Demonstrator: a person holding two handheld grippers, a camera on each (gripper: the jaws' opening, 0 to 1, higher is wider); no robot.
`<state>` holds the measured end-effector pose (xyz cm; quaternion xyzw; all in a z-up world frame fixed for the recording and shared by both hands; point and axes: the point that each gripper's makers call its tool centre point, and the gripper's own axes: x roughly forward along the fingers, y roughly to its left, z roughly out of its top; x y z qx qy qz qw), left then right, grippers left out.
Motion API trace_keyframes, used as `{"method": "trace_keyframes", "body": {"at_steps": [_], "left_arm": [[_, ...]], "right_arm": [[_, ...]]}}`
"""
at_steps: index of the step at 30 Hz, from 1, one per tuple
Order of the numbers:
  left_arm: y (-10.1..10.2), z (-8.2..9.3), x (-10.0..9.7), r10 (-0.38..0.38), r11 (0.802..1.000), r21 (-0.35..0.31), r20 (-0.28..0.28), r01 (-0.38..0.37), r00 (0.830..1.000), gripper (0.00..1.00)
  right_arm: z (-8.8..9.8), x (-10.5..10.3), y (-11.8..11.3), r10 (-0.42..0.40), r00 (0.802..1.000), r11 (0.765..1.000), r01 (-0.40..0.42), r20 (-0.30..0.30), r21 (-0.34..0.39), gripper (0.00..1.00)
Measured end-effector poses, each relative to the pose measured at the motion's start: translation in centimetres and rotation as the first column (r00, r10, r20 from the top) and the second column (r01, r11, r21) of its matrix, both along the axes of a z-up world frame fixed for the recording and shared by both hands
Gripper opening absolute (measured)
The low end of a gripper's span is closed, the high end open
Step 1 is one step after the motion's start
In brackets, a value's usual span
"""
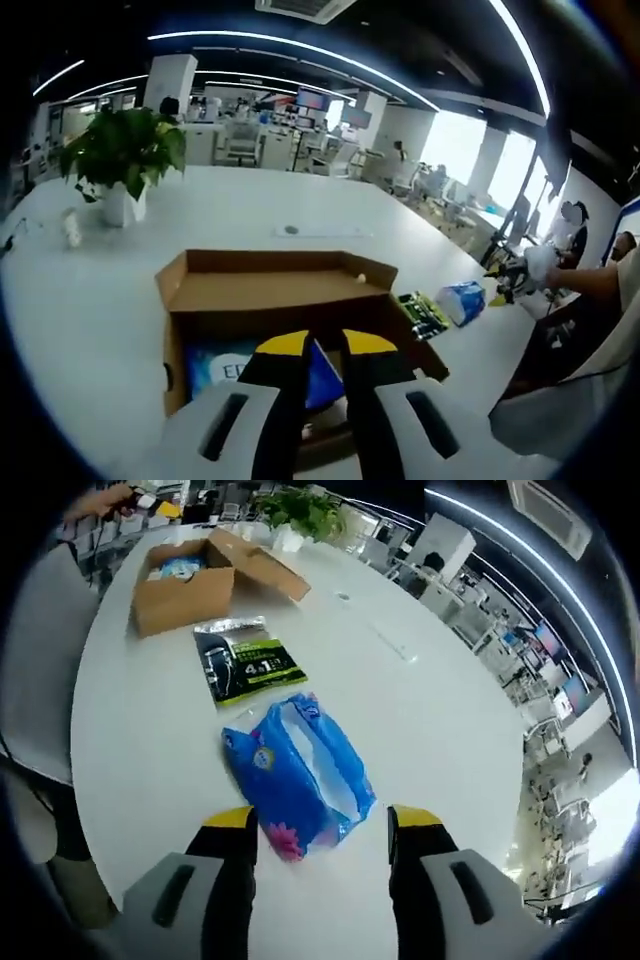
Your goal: Operate the shoe box by opening the lid, removing the specified soft item, and placing it in the target area until the item is outside and the box remains undamaged.
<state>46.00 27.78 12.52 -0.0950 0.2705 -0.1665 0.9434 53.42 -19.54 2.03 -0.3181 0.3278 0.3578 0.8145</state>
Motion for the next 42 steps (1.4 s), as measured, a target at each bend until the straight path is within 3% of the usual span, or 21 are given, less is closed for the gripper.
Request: {"method": "trace_keyframes", "body": {"at_steps": [5,9,18,38,42], "left_arm": [[0.5,0.0,-0.4,-0.002,1.000,0.021,0.002,0.002,1.000,0.13],[1.0,-0.1,-0.7,0.004,1.000,0.027,-0.003,-0.004,1.000,0.14],[2.1,0.0,-1.9,0.012,0.999,0.047,-0.006,-0.012,1.000,0.15],[4.3,0.2,-3.1,0.059,0.998,0.034,-0.002,-0.059,0.998,0.15],[4.6,0.5,-3.1,0.066,0.997,0.029,0.006,-0.066,0.998,0.15]], "right_arm": [[-1.1,-0.4,-0.4,-0.096,0.994,0.993,0.100,-0.060,0.068,0.56],[-2.3,-0.6,-0.3,-0.134,0.987,0.987,0.140,-0.083,0.076,0.60],[-4.6,0.0,0.9,-0.160,0.984,0.987,0.161,-0.080,0.013,0.62],[-4.7,2.9,2.7,-0.224,0.969,0.972,0.229,-0.102,0.044,0.61],[-3.7,2.9,2.5,-0.243,0.967,0.967,0.248,-0.080,0.064,0.60]]}}
